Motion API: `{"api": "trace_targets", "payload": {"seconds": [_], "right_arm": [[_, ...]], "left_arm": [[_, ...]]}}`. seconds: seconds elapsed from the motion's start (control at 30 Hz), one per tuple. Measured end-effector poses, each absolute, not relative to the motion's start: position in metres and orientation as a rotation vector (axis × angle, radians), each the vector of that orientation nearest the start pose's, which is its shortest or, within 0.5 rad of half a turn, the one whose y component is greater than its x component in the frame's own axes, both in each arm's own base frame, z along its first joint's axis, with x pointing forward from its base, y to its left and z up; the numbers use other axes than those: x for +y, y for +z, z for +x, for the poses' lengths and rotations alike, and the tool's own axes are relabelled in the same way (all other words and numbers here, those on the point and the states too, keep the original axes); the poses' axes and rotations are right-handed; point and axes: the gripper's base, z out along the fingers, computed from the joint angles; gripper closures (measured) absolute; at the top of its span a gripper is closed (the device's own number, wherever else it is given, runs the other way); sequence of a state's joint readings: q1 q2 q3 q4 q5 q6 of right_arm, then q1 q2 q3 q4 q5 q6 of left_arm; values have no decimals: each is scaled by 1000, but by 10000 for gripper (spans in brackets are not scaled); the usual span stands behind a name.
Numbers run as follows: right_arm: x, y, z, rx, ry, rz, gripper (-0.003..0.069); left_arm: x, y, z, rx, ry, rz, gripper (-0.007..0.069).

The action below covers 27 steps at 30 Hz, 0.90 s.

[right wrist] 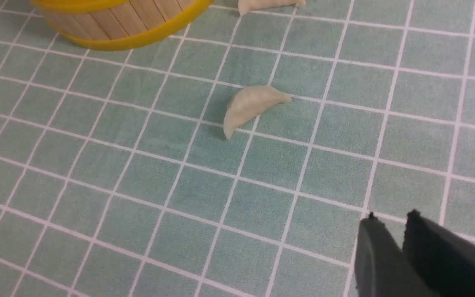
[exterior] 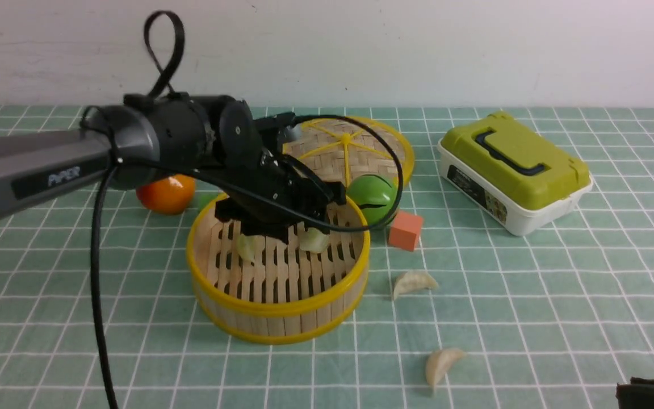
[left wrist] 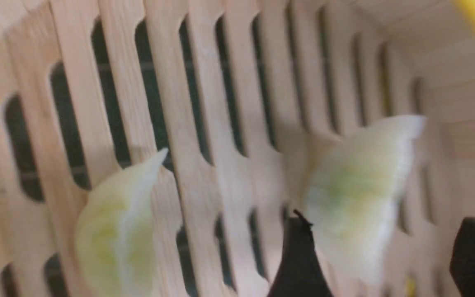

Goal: Put the dumplings into the steamer on the table with the blue tablecloth.
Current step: 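Reach for and grasp a dumpling lying on the table beside the steamer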

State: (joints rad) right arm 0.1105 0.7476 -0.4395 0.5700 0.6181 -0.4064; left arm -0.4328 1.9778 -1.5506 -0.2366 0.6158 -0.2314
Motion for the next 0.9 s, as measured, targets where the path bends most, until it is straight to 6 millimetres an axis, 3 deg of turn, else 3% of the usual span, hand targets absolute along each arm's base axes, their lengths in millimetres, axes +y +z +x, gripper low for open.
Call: {"api": "trace_targets", "payload": {"seconds": [0.13,0.17,0.2,0.23,0.27,0.33,0.47,0.5,0.53,0.6,0.67,0.7,0.77,0.83,0.87,0.9], "right_arm": [[50,253,156,2434,516,-209,466],[50,253,156,2434,516,-209,466],[56,252,167,2474,537,-231,449],[58,250,172,2492,543,-238,444],[68,244,184,2536,559,-279,434],[87,236,198,2564,571,-341,425],[113,225,215,2559,570,-371,398],[124,220,223,2560,577,-353,374],[126,218,226,2562,576,-343,366],[137,207,243,2604,581,-282,307],[143,197,254,2633,575,-260,270],[143,195,256,2642,572,-257,266],[150,184,268,2672,569,-246,258],[155,175,278,2696,564,-239,264],[156,172,280,2702,562,-239,267],[158,169,285,2708,559,-238,279]], "left_arm": [[-181,311,365,2452,-478,205,172],[-181,311,365,2452,-478,205,172],[-174,334,350,2429,-463,256,190],[-170,345,343,2412,-463,268,200],[-161,370,322,2394,-454,314,233],[-148,398,292,2376,-441,371,284],[-126,433,245,2314,-447,397,367],[-116,444,222,2276,-454,396,399],[-113,446,215,2263,-456,395,407],[-93,452,175,2186,-460,386,449],[-79,447,147,2119,-455,373,470],[-78,442,146,2123,-451,372,474],[-63,423,118,2034,-443,345,497],[-54,393,108,2008,-411,314,522],[-51,389,105,1996,-399,305,531],[-47,366,101,2026,-366,289,553]]}}
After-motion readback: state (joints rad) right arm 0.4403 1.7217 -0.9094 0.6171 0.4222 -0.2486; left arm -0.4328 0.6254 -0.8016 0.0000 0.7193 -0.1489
